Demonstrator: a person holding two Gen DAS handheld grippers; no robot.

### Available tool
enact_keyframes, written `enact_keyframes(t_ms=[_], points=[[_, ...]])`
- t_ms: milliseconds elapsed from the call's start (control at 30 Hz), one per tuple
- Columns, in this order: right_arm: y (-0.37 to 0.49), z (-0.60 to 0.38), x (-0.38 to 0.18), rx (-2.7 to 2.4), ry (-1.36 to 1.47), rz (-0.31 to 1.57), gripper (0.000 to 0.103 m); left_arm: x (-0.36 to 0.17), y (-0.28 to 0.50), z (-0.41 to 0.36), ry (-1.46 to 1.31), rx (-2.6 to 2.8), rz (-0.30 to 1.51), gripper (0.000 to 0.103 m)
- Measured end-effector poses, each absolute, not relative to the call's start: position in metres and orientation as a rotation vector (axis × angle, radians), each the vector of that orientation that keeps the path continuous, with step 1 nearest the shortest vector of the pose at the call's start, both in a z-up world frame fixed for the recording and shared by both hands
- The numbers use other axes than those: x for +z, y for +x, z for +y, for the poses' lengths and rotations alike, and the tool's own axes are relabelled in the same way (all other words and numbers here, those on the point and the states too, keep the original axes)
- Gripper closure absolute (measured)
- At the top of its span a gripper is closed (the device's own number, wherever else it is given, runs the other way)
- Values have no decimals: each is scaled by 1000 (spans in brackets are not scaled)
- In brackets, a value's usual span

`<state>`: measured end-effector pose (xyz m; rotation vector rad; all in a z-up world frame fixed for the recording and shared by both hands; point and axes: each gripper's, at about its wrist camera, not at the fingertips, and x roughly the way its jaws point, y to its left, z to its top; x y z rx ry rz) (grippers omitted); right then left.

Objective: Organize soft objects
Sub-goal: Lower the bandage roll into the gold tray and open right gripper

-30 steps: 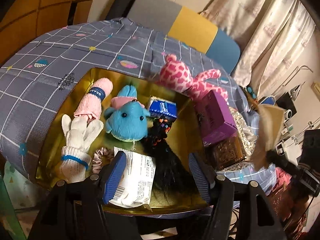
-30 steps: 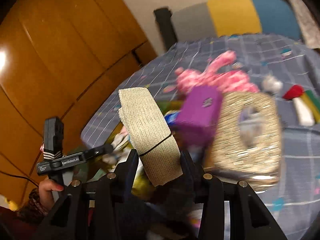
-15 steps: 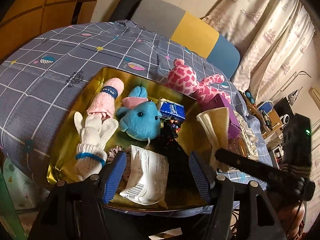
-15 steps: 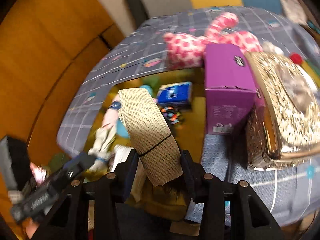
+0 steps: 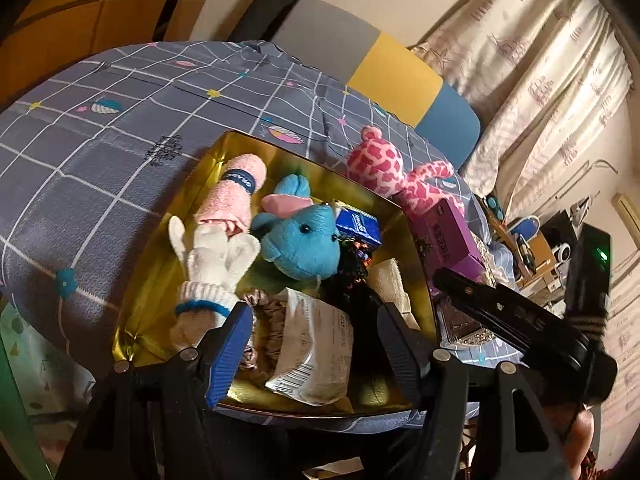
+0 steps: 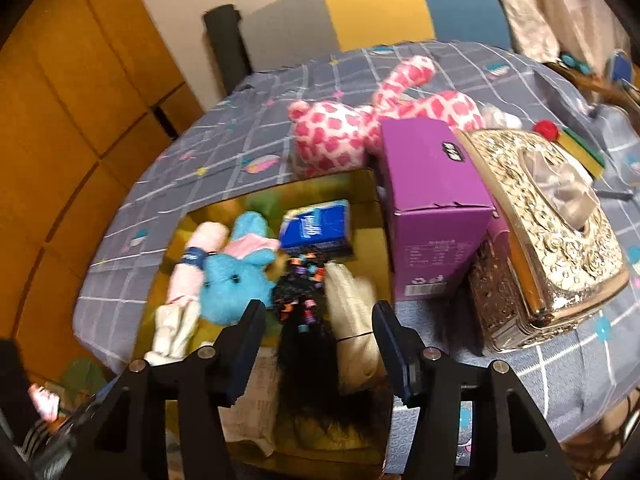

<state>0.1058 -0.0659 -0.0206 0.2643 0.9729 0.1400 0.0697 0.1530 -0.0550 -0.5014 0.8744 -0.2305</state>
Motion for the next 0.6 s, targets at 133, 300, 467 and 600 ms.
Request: enact_keyframes(t_ms=[133,300,467,600], points=[[95,-67,-11,208,262,929,41,-57,69,156,-528,-234,868,38],[84,-71,-3,234,214,887,41,-57,71,148,-517,-258,872,38],[78,-74,5,233,175,858,41,-55,72,135,-494,-286,879,38],[75,-82,15,229,153,823,41,-52,73,126,-481,-305,884,38]])
